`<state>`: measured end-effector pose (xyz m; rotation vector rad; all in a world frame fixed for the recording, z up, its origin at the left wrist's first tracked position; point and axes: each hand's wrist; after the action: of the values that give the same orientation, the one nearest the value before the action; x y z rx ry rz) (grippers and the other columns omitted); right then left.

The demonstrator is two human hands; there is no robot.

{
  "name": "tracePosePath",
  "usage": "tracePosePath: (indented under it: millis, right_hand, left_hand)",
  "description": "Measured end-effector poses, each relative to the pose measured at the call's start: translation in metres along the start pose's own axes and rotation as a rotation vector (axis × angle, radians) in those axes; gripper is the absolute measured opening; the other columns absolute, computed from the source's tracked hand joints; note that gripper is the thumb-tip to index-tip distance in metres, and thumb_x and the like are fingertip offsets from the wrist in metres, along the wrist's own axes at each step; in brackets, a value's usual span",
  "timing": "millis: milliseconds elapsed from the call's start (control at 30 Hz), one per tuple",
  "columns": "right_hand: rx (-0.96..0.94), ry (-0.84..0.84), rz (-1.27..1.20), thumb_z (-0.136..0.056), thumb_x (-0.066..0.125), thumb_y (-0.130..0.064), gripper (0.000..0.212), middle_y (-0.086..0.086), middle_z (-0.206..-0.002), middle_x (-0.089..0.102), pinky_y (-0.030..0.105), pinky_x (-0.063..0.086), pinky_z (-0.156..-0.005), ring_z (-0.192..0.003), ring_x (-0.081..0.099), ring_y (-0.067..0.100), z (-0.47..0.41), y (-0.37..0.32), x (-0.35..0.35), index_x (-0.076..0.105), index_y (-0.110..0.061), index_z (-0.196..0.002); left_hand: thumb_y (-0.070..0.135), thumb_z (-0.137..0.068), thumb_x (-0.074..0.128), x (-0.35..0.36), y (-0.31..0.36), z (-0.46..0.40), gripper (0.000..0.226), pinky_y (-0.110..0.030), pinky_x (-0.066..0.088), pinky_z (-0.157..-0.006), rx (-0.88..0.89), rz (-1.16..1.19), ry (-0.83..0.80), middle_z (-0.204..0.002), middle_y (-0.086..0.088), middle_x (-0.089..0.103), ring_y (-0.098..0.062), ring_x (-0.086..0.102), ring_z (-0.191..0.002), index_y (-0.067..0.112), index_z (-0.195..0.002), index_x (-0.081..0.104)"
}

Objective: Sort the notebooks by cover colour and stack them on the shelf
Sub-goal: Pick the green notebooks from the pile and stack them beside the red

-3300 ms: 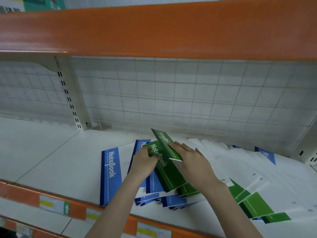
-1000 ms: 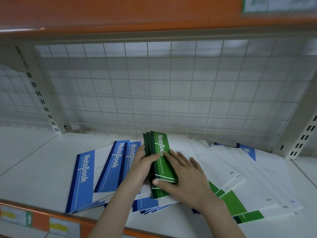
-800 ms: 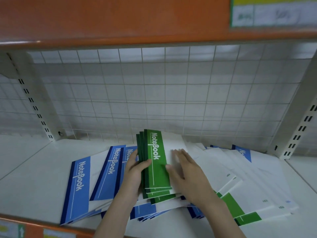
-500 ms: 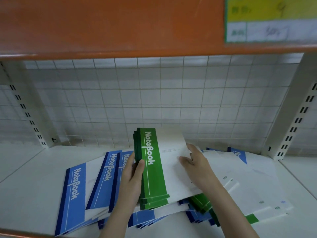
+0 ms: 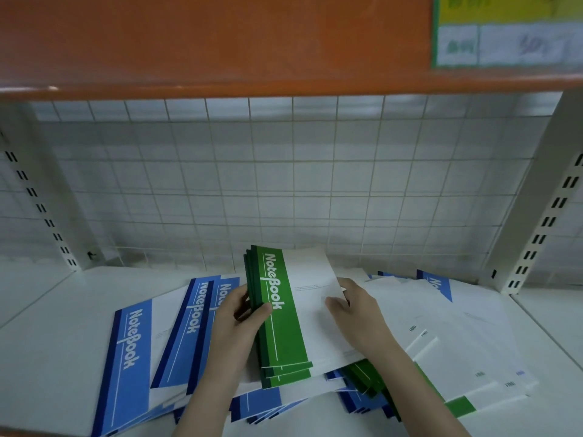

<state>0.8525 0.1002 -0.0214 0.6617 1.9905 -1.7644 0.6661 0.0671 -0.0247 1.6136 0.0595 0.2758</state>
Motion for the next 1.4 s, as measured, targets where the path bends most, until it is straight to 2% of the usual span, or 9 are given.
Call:
tracePosePath:
  millis: [233,400,500,567,700,1000,1100,1233,1400]
  right_hand:
    - [-0.034,0.098,-0.127,-0.092,0.057,-0.015,0.029,-0.012,-0.067,0.049,0.007,0.038,-0.052,-0.054,0.049,0.0,0.007,-0.002,-0.002,0.054,-0.013,-0.121]
    - [-0.164,0.29,-0.142,-0.087,0.064,-0.026,0.029,-0.01,-0.105,0.052,0.017,0.045,-0.072,-0.085,0.053,0.005,0.008,-0.004,-0.005,0.053,-0.021,-0.113]
    - [-0.202,0.173,-0.37,-0.094,0.053,-0.024,0.007,-0.008,-0.07,0.051,0.012,0.04,-0.057,-0.059,0.046,0.001,0.009,-0.006,-0.008,0.054,-0.018,-0.098]
    - [-0.3,0.183,-0.453,-0.097,0.048,-0.024,0.011,0.013,-0.073,0.053,0.015,0.041,-0.056,-0.059,0.047,0.011,0.011,-0.009,-0.011,0.055,-0.016,-0.101]
    - [-0.428,0.218,-0.525,-0.094,0.044,-0.03,0.013,-0.02,-0.095,0.063,0.01,0.047,-0.066,-0.083,0.058,-0.006,0.014,-0.016,-0.016,0.052,-0.032,-0.104]
    - [-0.309,0.208,-0.686,-0.092,0.047,-0.046,0.019,-0.038,-0.101,0.06,-0.004,0.039,-0.071,-0.098,0.053,-0.02,0.018,-0.017,-0.01,0.058,-0.06,-0.099]
    - [-0.243,0.21,-0.734,-0.085,0.048,-0.046,0.018,-0.037,-0.095,0.063,-0.004,0.04,-0.066,-0.09,0.056,-0.02,0.015,-0.012,-0.008,0.062,-0.049,-0.097]
    - [-0.247,0.194,-0.723,-0.089,0.054,-0.043,0.025,-0.009,-0.098,0.07,0.008,0.046,-0.071,-0.093,0.064,0.002,0.012,-0.007,-0.002,0.068,-0.026,-0.099]
    - [-0.143,0.195,-0.768,-0.079,0.055,-0.051,0.036,-0.008,-0.09,0.072,0.01,0.047,-0.062,-0.081,0.065,0.002,0.009,-0.003,0.0,0.069,-0.02,-0.093]
  left_hand:
    - [0.004,-0.086,0.063,0.013,-0.001,0.002,0.032,-0.037,0.055,-0.069,-0.101,0.055,-0.057,-0.095,0.005,0.072,-0.019,0.069,-0.088,0.026,-0.109,0.06]
    - [-0.001,-0.083,0.059,0.012,0.008,0.0,0.04,-0.041,0.052,-0.077,0.001,0.169,-0.055,-0.102,0.003,0.073,-0.017,0.069,-0.091,0.026,-0.113,0.059]
    - [-0.001,-0.083,0.057,0.016,0.015,-0.003,0.045,-0.035,0.054,-0.077,0.138,0.154,-0.127,-0.108,0.006,0.071,-0.015,0.067,-0.098,0.028,-0.118,0.055]
    - [0.004,-0.08,0.058,0.019,0.02,-0.006,0.048,-0.027,0.055,-0.072,0.206,0.166,-0.191,-0.11,0.007,0.07,-0.013,0.067,-0.098,0.029,-0.121,0.052]
    - [0.014,-0.084,0.057,0.024,0.027,-0.012,0.049,-0.017,0.053,-0.074,0.307,0.162,-0.286,-0.117,0.014,0.065,-0.005,0.063,-0.106,0.034,-0.127,0.048]
    - [0.037,-0.075,0.071,0.043,0.009,-0.017,0.032,-0.02,0.055,-0.068,0.235,0.133,-0.178,-0.1,0.006,0.072,-0.011,0.069,-0.093,0.029,-0.105,0.065]
    - [0.039,-0.068,0.071,0.044,0.0,-0.018,0.04,-0.019,0.055,-0.067,0.187,0.116,-0.166,-0.099,0.007,0.073,-0.01,0.069,-0.091,0.025,-0.106,0.064]
    - [0.044,-0.061,0.075,0.04,-0.005,-0.023,0.048,-0.022,0.056,-0.067,0.122,0.146,-0.166,-0.099,0.005,0.073,-0.011,0.07,-0.091,0.024,-0.103,0.065]
    - [0.043,-0.055,0.077,0.04,-0.009,-0.025,0.05,-0.017,0.054,-0.063,0.084,0.138,-0.196,-0.094,0.007,0.074,-0.008,0.07,-0.087,0.024,-0.099,0.066]
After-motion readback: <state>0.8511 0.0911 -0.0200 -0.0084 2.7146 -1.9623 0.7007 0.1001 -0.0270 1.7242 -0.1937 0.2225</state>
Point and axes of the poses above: each hand's wrist, its own z-axis away from the middle knuckle, its own x-axis out of the palm, y = z × x
